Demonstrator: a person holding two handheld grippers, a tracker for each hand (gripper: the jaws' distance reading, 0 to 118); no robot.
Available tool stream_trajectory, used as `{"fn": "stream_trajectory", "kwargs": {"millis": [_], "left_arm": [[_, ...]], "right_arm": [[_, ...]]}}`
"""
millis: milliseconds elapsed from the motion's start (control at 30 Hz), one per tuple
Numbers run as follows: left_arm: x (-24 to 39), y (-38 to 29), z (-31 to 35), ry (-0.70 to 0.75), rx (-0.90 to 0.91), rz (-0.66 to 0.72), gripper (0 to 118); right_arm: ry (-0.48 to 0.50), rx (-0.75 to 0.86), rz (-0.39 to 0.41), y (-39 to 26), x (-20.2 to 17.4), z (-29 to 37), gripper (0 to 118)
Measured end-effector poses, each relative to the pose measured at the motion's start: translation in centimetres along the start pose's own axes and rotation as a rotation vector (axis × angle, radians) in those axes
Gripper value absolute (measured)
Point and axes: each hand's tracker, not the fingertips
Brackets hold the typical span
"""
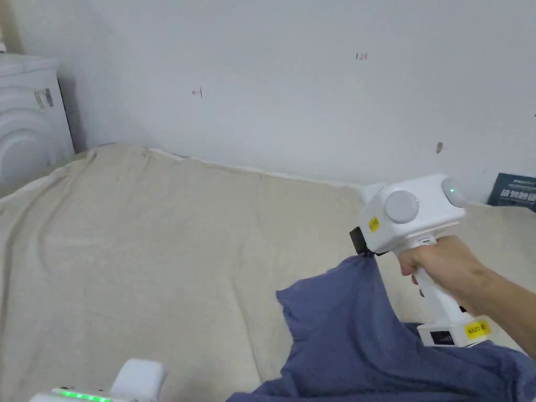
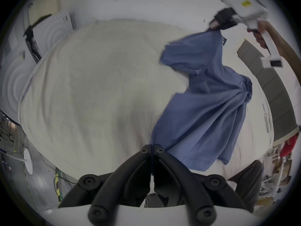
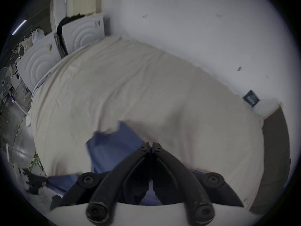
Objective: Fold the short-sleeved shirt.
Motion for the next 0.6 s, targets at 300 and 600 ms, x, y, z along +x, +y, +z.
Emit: {"fn": "stream_trajectory", "kwargs": {"millis": [300, 600], "left_arm": [[5.4, 10.9, 10.9, 0.02, 0.273, -0.075, 0], [7.9, 20.6, 20.3, 0.003, 0.429, -0.06, 0]], "right_arm": [[-0.306, 0.281, -0.232, -7.0, 14.1, 25.2, 0], [-0.483, 0.436, -0.442, -13.0, 20.7, 39.2, 0]]}}
